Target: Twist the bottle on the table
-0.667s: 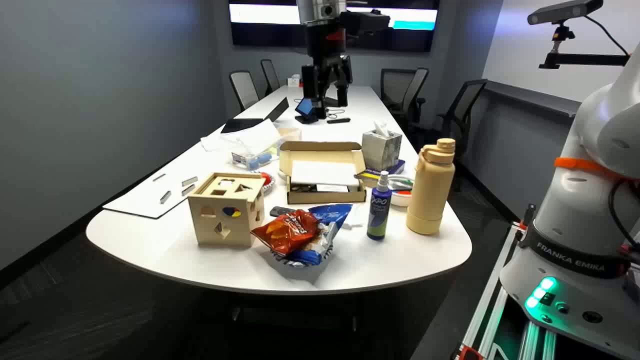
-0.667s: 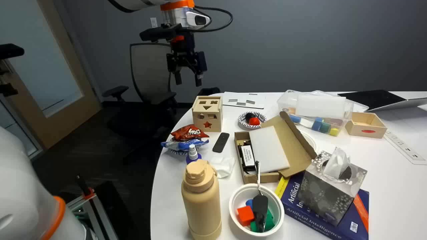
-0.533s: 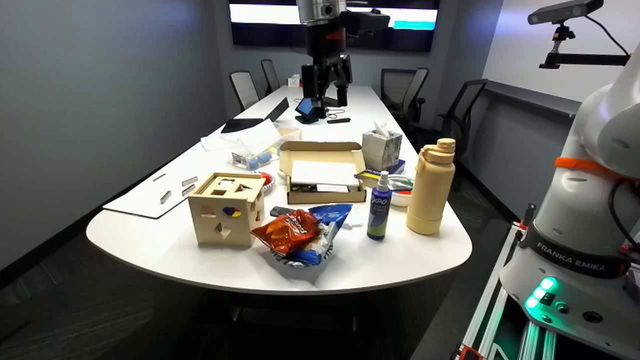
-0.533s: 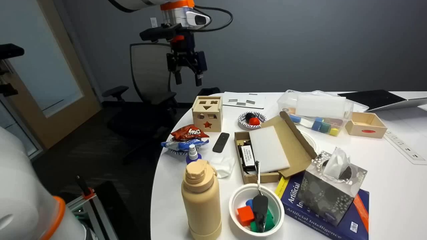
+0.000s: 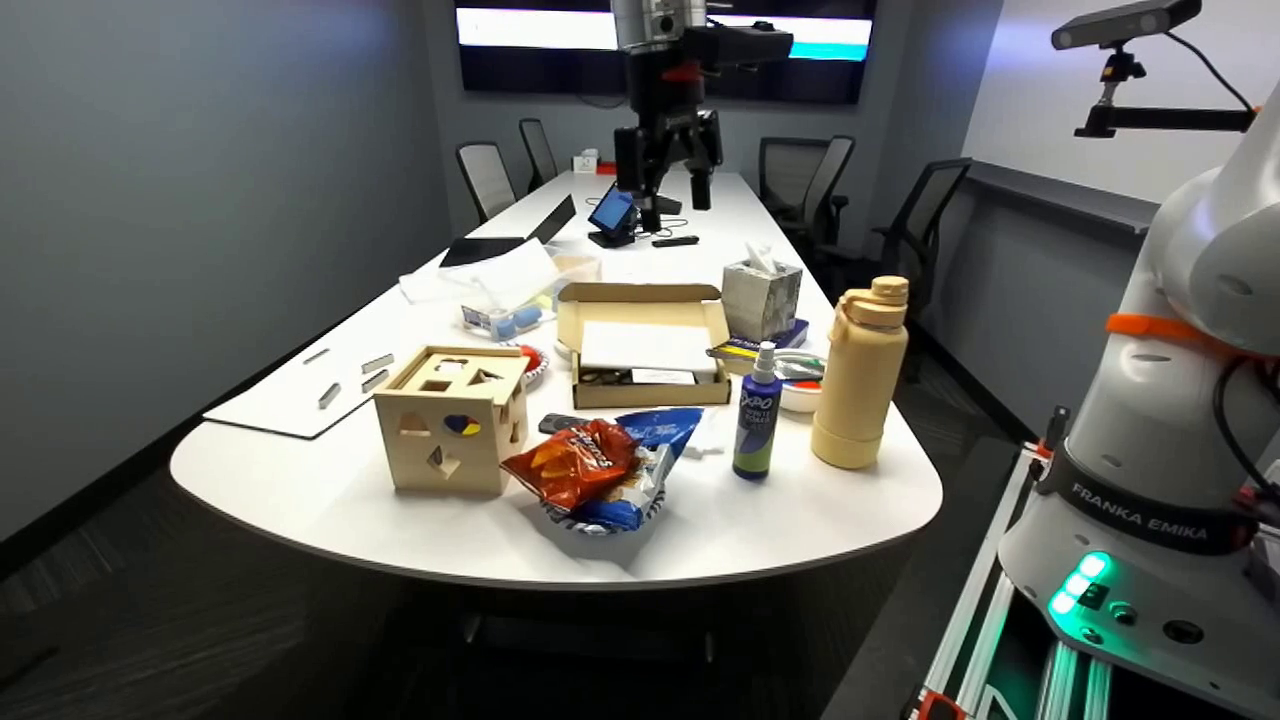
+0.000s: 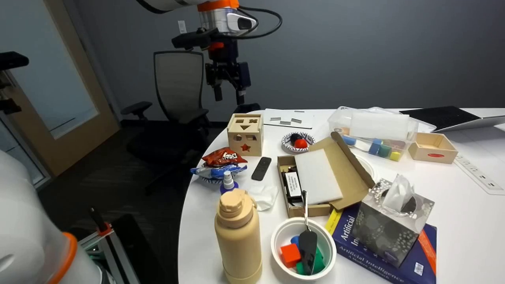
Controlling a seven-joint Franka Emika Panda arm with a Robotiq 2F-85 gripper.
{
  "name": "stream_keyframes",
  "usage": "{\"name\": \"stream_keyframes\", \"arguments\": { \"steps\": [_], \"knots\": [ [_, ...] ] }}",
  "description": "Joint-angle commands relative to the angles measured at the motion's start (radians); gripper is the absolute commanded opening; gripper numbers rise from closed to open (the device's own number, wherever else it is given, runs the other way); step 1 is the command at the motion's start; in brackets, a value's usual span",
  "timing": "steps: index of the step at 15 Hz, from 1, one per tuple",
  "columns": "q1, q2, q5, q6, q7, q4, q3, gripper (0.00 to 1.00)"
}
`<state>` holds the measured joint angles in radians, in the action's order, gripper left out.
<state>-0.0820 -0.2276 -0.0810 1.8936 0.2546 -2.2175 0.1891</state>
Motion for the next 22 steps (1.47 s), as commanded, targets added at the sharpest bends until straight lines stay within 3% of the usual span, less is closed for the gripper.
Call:
{"name": "stream_keyframes", "arguments": {
  "steps": [1,5,11,17,22],
  "knots": [
    [0.035,-0.130,0.032,-0.025,0.085,-0.114,-0.062,1.00],
    [0.091,-0.258,0.091,-0.046,0.139,-0.279,-0.135,1.00],
    [0.201,-0.453,0.181,-0.028,0.233,-0.495,-0.192,1.00],
    [0.326,-0.627,0.189,-0.069,0.380,-0.555,-0.171,1.00],
    [0.385,-0.611,0.153,-0.069,0.485,-0.526,-0.139,1.00]
  ]
}}
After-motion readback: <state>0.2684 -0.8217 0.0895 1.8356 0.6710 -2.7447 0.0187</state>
